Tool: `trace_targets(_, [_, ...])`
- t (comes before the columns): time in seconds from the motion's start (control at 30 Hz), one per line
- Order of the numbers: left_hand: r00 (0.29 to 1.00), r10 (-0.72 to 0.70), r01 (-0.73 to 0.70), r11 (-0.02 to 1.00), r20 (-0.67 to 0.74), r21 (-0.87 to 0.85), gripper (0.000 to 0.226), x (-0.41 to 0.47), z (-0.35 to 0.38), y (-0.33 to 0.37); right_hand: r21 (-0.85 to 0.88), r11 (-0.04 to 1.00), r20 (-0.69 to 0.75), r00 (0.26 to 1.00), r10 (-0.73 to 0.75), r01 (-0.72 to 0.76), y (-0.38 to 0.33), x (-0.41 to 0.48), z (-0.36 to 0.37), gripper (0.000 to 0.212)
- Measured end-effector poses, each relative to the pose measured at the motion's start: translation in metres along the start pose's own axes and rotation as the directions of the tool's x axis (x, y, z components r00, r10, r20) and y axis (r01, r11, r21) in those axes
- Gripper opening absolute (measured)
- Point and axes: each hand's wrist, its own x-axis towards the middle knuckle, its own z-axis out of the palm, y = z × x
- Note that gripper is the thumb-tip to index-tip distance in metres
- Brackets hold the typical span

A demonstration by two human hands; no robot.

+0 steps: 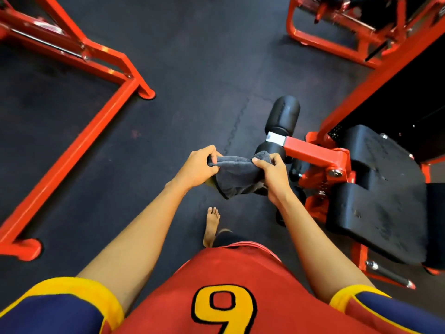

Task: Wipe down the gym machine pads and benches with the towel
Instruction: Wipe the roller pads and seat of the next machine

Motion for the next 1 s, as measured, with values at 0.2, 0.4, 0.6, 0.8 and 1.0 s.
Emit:
trace_targets(0.2, [1.0, -0.014, 0.012, 0.996, 0.022, 0.088, 0.025, 0.08, -0.06, -0.008, 0.233, 0.965, -0.004, 0.992, 0.123, -0.119, -0.027, 0.077, 0.046, 0.026])
trace_targets(0.4, [0.999, -0.026, 0.029, 0.996, -0.037, 0.083, 0.028, 0.181, -0.104, -0.005, 0.2, 0.977, 0.026, 0.997, 0.067, -0.071, -0.072, 0.154, 0.081, 0.027])
trace_targets(0.6, [1.0, -0.01, 0.008, 0.998, -0.025, -0.068, 0.021, 0.285, -0.127, 0.011, 0.204, 0.975, 0.246, 0.969, 0.033, -0.085, -0.108, 0.215, 0.079, 0.061])
trace_targets(0.8, [0.979, 0.039, -0.029, 0.998, 0.201, -0.052, 0.022, 0.387, -0.14, 0.012, 0.196, 0.98, -0.08, 0.995, 0.051, -0.035, -0.119, 0.275, 0.1, 0.031])
trace_targets(1.0, [0.869, 0.062, -0.096, 0.994, 0.492, 0.044, 0.038, 0.5, -0.152, 0.022, 0.363, 0.929, -0.375, 0.924, 0.074, 0.073, -0.137, 0.325, 0.129, 0.022])
